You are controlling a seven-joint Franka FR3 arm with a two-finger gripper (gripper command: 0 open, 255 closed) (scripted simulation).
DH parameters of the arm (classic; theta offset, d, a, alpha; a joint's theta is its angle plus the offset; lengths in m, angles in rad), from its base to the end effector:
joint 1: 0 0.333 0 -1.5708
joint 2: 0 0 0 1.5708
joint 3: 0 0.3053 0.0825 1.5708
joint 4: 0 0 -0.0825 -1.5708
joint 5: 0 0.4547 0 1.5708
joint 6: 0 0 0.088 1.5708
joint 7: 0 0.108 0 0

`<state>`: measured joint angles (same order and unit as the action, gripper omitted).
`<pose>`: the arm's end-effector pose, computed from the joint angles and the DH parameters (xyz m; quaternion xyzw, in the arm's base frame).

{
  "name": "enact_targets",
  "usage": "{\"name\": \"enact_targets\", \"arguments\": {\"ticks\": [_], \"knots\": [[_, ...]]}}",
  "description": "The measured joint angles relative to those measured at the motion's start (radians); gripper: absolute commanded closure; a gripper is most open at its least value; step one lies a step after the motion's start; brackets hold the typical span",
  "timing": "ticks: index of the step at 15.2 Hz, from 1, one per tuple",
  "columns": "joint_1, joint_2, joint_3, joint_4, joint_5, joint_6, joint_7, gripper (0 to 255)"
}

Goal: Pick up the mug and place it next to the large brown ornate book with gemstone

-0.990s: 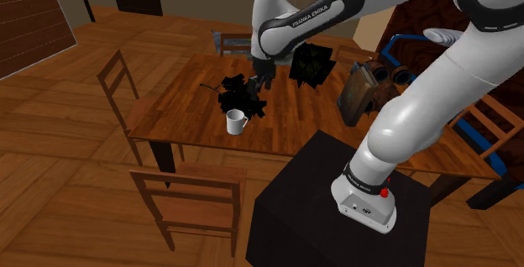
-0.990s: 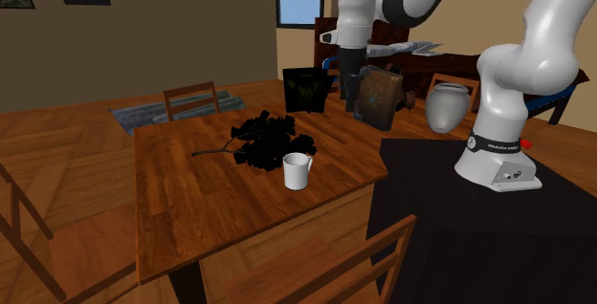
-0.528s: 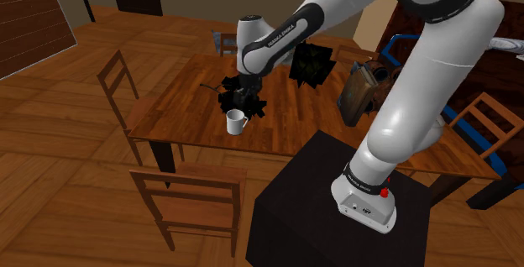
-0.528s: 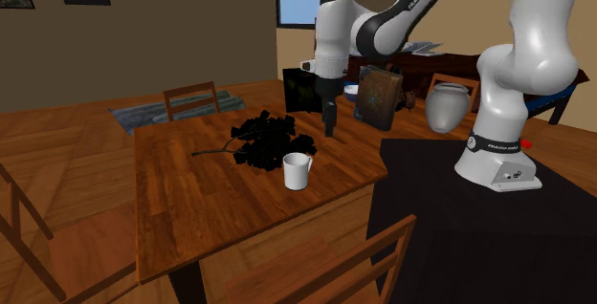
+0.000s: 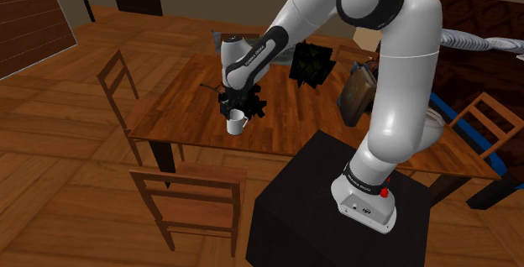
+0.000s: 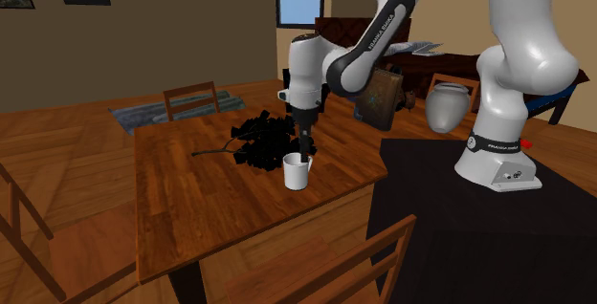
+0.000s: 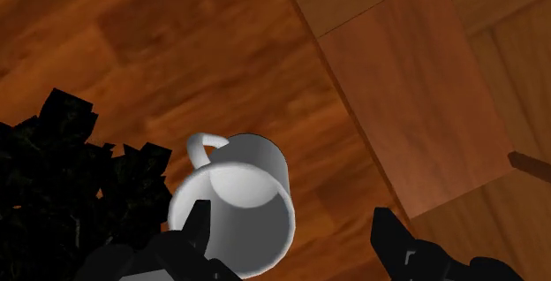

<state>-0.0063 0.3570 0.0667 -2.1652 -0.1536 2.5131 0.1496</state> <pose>0.6010 0.0390 0.1595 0.9993 0.0157 0.0000 0.0334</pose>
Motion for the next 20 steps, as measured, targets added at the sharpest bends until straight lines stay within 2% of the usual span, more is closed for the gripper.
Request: {"name": "enact_targets", "arguments": {"ticks": [2, 5, 10, 17, 18, 20], "knots": [[0.007, 0.086, -0.005, 0.068, -0.007, 0.017, 0.013, 0], [0.010, 0.146, -0.012, 0.099, -0.014, 0.045, 0.018, 0], [0.013, 0.205, -0.020, 0.113, -0.024, 0.091, 0.025, 0], [0.014, 0.215, -0.022, 0.116, -0.025, 0.098, 0.027, 0], [0.014, 0.215, -0.022, 0.116, -0.025, 0.098, 0.027, 255], [0.014, 0.215, -0.022, 0.116, -0.025, 0.098, 0.027, 255]]}}
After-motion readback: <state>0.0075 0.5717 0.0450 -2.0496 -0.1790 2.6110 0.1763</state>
